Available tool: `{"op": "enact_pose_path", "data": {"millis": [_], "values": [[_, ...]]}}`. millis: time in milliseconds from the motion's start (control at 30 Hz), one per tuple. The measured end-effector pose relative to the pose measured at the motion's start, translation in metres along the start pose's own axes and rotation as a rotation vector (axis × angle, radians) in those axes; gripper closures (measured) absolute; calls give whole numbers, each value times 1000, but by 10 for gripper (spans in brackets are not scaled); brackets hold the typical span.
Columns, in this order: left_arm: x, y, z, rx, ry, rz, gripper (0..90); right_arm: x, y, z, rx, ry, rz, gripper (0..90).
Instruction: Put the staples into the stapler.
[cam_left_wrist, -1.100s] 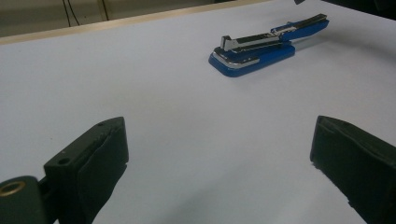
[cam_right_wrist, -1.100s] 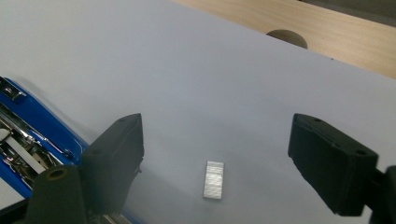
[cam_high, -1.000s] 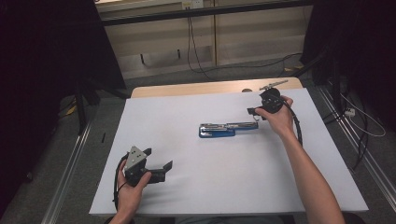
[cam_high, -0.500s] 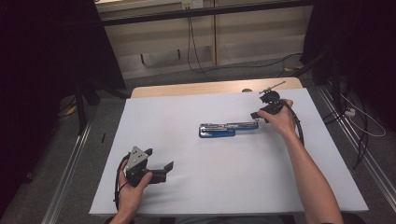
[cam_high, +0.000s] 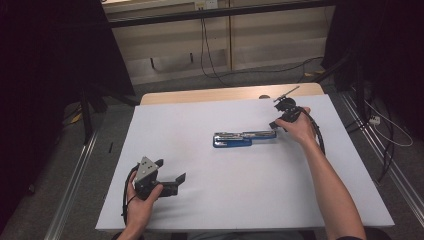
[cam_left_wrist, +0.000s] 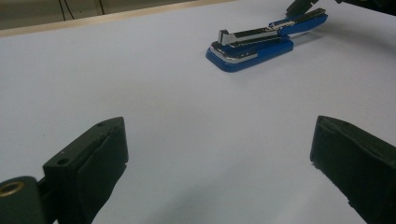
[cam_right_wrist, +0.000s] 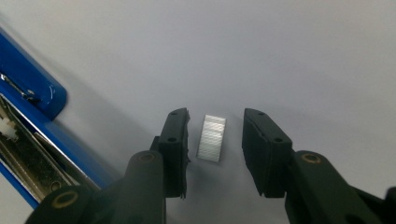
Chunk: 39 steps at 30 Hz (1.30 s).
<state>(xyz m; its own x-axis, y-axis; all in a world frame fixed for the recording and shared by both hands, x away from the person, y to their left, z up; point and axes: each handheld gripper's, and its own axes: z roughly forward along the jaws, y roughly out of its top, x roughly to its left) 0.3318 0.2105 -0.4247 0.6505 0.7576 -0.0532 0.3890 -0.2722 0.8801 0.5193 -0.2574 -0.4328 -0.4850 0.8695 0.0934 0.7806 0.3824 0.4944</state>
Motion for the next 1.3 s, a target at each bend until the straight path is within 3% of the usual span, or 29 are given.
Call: {"op": "enact_pose_path", "data": {"millis": [200, 367, 533, 800, 1300], "values": [[-1, 0, 1, 3, -2, -2, 44, 1, 1, 3, 12, 7, -25, 685], [-1, 0, 1, 4, -2, 2, 45, 6, 3, 5, 15, -19, -58, 696], [-2, 0, 1, 9, -13, 5, 46, 4, 3, 5, 22, -20, -48, 766], [-1, 0, 1, 8, -10, 4, 46, 6, 4, 5, 36, -29, -56, 780], [0, -1, 2, 1, -12, -21, 45, 4, 2, 3, 25, -14, -22, 794]]}}
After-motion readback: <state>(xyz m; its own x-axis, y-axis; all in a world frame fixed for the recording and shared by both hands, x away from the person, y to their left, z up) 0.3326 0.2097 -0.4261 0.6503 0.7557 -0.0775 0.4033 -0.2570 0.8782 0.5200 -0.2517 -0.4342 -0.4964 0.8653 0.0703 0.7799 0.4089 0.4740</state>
